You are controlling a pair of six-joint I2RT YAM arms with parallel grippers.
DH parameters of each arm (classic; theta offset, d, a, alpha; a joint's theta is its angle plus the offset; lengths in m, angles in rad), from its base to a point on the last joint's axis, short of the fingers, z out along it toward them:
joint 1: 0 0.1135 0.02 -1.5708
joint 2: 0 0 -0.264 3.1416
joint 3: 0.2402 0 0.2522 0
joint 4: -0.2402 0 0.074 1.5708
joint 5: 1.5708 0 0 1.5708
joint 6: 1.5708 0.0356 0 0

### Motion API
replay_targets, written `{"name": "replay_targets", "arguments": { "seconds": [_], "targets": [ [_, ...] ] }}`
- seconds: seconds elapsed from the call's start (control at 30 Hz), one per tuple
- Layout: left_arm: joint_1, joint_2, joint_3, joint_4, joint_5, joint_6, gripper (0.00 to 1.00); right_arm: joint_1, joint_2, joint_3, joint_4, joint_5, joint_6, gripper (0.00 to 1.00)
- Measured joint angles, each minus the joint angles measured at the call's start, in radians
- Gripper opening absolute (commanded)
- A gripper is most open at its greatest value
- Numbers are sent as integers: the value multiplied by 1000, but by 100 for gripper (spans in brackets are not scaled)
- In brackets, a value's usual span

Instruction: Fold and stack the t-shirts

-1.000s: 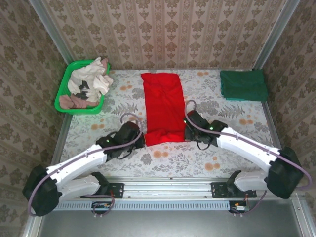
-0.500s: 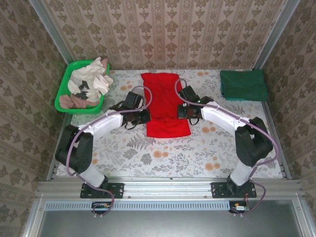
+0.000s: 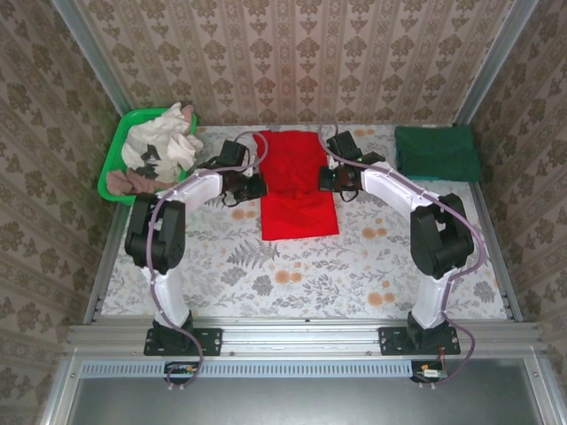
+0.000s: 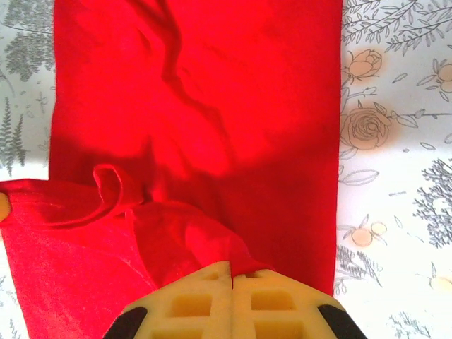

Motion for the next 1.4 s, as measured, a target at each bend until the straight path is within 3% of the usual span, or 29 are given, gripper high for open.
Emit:
{"name": "replay_targets", "arguments": {
  "seconds": [0.1,0.17,0.3,0.37,0.47,0.57,0.7,0.83,1.13,1.4],
  "targets": [
    [8,87,64,-28,26,14,16,-22,82,40,10,-45,-15,6],
    [10,119,85,-35,35,20,25,-33,116,44,14,-55,-25,18],
    [20,123,92,-71,37,34,43,-50,131,61,-19,-44,-53,30],
    [27,113,95,-87,29,46,47,-54,123,81,-28,-11,-66,32],
    [37,74,95,-115,3,60,47,-50,57,59,-31,65,-79,33],
    [42,-5,73,-120,-27,71,47,-17,-95,-76,22,119,-91,33],
    [18,-147,-26,-85,-72,81,47,108,-195,-214,91,112,-96,23],
    [-29,-207,-123,-24,-69,86,46,181,-68,-191,101,106,-99,16],
    [-71,-25,-126,1,-65,104,40,98,138,-16,49,144,-97,11],
    [-69,71,62,-27,-66,116,40,76,223,141,16,146,-101,12]
  ]
}}
